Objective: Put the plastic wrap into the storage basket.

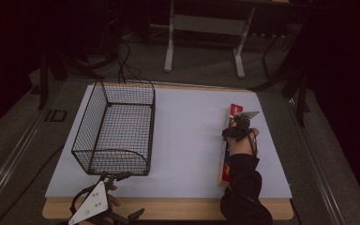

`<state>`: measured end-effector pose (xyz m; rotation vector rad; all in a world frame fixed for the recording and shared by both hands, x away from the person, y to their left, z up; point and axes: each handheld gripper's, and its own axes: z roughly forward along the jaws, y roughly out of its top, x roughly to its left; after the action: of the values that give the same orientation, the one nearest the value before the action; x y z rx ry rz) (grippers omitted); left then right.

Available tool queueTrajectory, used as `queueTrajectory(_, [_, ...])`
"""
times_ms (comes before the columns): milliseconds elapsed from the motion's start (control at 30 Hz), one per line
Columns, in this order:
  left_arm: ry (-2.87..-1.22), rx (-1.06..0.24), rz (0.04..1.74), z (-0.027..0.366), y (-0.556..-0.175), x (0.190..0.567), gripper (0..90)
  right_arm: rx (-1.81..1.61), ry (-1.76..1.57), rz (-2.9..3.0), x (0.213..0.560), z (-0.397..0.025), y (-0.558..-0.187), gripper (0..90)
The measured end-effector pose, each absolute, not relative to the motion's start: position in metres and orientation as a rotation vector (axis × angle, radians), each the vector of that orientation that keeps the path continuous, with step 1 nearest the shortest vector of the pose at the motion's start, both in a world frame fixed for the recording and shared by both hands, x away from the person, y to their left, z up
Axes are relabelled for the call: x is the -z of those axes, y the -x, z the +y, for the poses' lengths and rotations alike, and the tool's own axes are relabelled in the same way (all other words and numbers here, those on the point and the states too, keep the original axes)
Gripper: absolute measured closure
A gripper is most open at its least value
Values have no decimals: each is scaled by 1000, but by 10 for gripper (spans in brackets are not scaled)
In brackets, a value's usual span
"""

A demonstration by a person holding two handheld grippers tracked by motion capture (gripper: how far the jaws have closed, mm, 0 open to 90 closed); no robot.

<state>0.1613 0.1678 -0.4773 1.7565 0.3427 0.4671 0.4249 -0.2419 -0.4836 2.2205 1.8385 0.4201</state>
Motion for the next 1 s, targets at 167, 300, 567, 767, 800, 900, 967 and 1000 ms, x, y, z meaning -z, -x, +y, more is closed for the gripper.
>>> queueTrajectory(167, [-1758, -469, 344, 168, -161, 477, 2, -442, -2162, 1854, 472, -238, -425, 395])
queueTrajectory(300, [-1757, -471, 343, 168, -161, 478, 2, -474, -2109, 1866, 455, -235, -427, 395])
queueTrajectory(567, [-1755, -468, 344, 168, -161, 477, 2, -537, -2008, 1893, 417, -224, -432, 395])
queueTrajectory(767, [-1754, -469, 346, 168, -161, 478, 2, -577, -1949, 1920, 398, -208, -435, 395])
queueTrajectory(800, [-1755, -469, 346, 169, -161, 478, 1, -581, -1938, 1927, 395, -204, -436, 395])
queueTrajectory(900, [-1752, -469, 347, 169, -161, 478, 2, -572, -1912, 1942, 390, -196, -437, 396])
queueTrajectory(967, [-1754, -468, 349, 169, -161, 478, 2, -588, -1896, 1947, 385, -191, -437, 396])
queueTrajectory(1000, [-1757, -471, 348, 169, -161, 478, 2, -599, -1885, 1949, 382, -188, -437, 396])
